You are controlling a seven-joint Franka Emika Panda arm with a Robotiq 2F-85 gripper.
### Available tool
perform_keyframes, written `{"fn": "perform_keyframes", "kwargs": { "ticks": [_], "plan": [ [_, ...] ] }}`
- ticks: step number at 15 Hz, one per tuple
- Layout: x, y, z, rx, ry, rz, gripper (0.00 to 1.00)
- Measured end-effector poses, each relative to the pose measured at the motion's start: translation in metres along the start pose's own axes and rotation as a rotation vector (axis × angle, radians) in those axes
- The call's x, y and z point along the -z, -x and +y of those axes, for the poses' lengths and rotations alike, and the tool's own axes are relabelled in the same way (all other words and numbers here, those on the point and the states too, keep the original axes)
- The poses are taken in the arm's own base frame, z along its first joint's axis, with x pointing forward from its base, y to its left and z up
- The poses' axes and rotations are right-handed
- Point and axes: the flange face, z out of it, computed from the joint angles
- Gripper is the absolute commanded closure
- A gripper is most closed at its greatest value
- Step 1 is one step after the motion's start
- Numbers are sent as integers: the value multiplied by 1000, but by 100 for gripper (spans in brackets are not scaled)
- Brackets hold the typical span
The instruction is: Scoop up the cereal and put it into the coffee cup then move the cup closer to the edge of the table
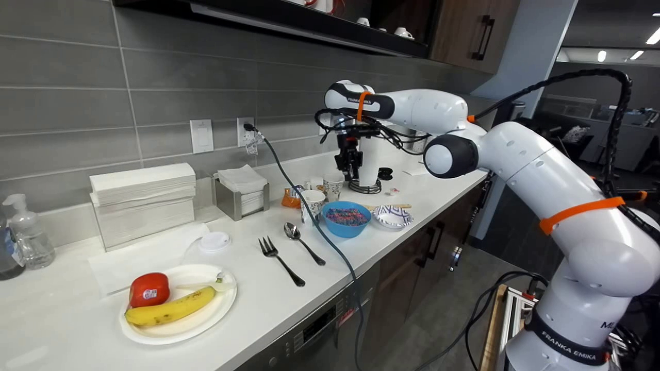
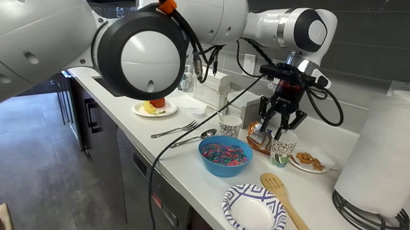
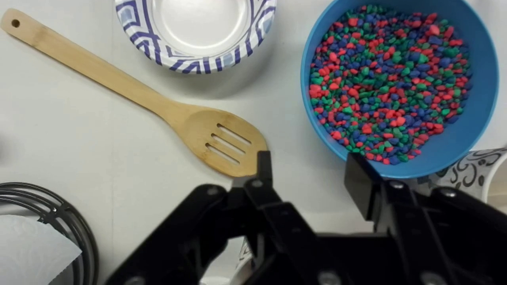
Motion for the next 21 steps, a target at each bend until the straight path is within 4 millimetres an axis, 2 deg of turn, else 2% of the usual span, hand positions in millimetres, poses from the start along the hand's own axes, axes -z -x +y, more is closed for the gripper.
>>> {"fn": "perform_keyframes", "kwargs": {
  "ticks": [2,3,9,14,17,21],
  "plan": [
    [3,0,0,0,1,6,2],
    [4,1,0,0,2,9,0],
    [22,-3,-7,-70,-92,104,0],
    [56,-8,15,-229,-145,306,0],
    [52,-19,32,-281,-152,378,0],
    [25,-31,47,-323,-160,360,0]
  ]
}}
